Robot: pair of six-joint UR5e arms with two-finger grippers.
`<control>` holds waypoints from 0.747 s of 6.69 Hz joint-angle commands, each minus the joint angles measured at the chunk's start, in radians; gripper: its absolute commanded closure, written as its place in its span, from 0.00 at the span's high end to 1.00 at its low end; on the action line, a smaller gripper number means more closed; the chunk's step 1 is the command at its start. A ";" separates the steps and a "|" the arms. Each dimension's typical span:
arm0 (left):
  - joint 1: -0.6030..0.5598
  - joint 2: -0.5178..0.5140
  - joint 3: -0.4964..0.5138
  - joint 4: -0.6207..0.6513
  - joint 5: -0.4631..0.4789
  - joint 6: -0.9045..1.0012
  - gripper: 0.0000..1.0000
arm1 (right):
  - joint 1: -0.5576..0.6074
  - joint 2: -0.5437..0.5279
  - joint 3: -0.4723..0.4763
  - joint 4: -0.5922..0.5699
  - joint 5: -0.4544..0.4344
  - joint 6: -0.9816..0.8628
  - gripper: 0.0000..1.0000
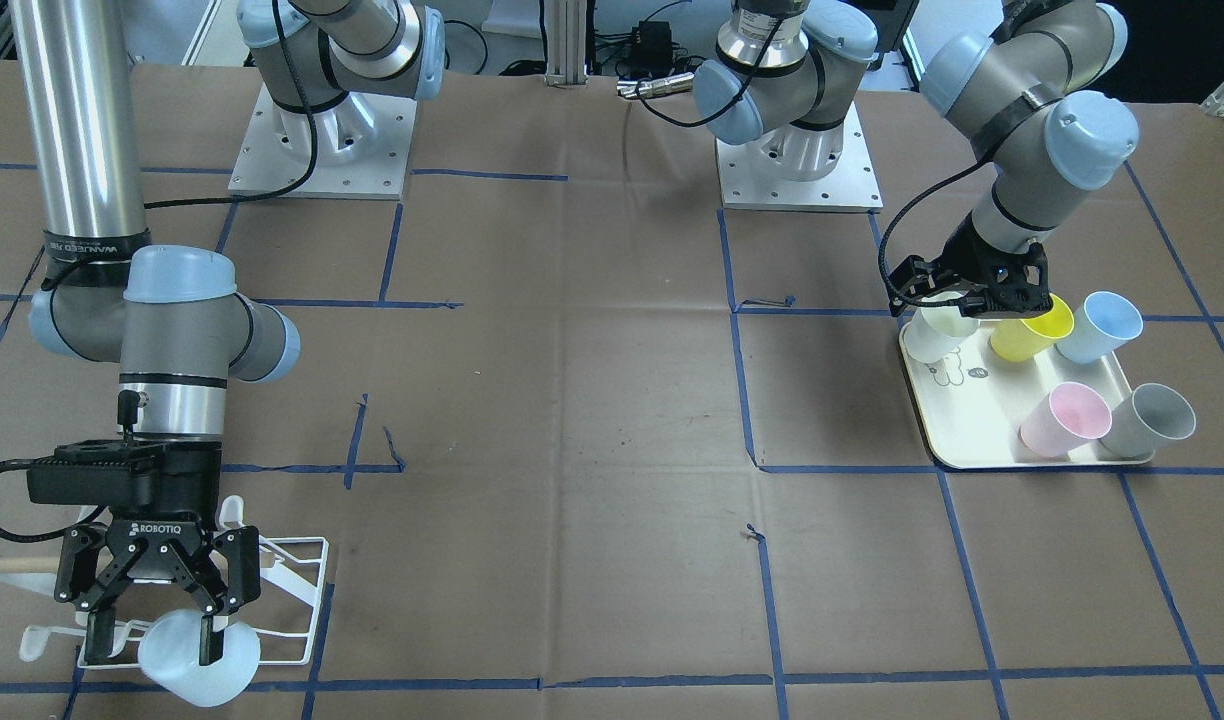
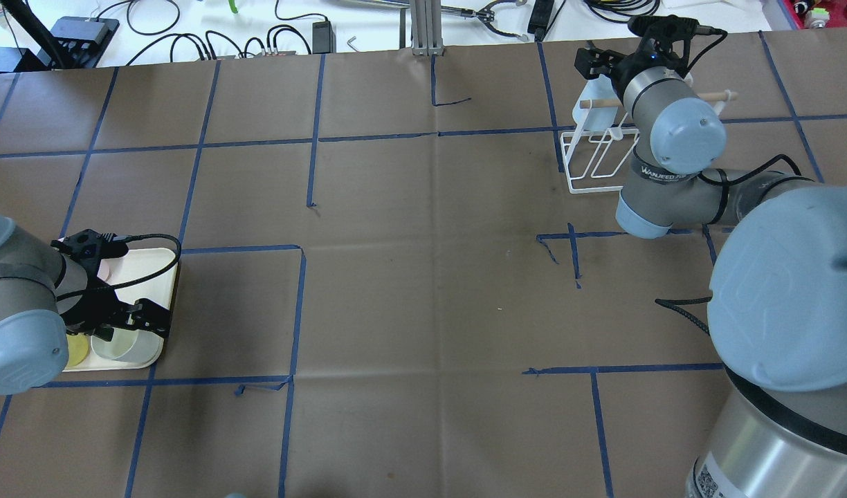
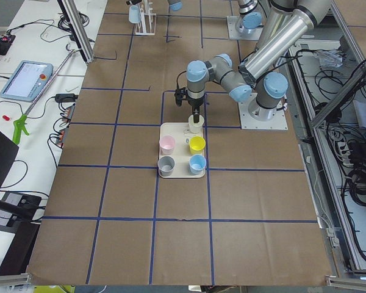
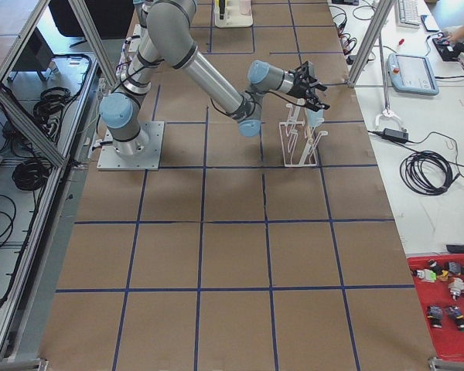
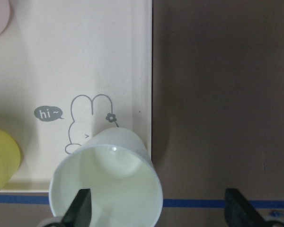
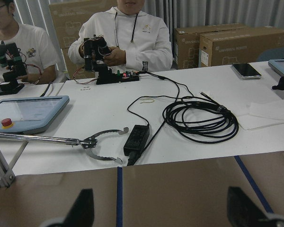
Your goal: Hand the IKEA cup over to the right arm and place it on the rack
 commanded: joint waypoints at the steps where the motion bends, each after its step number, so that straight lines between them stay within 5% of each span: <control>1: 0.001 -0.021 0.001 0.022 0.002 0.004 0.98 | 0.002 -0.009 -0.002 0.000 0.001 0.003 1.00; 2: 0.001 -0.016 0.010 0.023 0.004 0.005 0.87 | 0.003 -0.023 -0.002 0.006 0.007 0.017 1.00; 3: 0.001 -0.014 0.012 0.022 0.005 0.005 0.58 | 0.005 -0.058 0.002 0.012 0.007 0.020 1.00; 5: 0.001 -0.014 0.038 0.014 0.005 0.004 0.19 | 0.039 -0.133 0.021 0.012 0.011 0.050 1.00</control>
